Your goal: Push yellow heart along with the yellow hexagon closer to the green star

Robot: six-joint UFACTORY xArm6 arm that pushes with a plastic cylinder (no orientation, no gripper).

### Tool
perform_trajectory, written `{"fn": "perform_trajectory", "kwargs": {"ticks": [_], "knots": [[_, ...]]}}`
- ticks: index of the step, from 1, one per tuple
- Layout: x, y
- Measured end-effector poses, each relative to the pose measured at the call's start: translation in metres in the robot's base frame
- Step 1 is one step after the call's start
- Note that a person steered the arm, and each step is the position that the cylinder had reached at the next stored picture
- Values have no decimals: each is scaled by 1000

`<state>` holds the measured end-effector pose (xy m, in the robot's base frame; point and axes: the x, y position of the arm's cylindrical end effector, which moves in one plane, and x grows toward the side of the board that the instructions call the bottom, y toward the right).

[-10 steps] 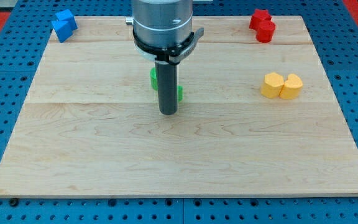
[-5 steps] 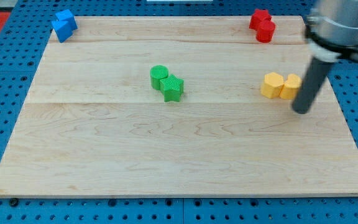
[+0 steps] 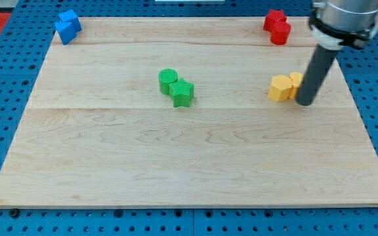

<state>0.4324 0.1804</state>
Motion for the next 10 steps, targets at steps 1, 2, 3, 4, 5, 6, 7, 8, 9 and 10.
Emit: {"fn": "perform_trajectory", "kwargs": {"ticks": [1,2,3,4,5,6,7,8,9,10], "knots": [[0,-30],[0,3],[0,54],[-10,93],[-32,90],[-36,51],[-35,2],[-31,-47],[-31,-87],[-31,-107]]}}
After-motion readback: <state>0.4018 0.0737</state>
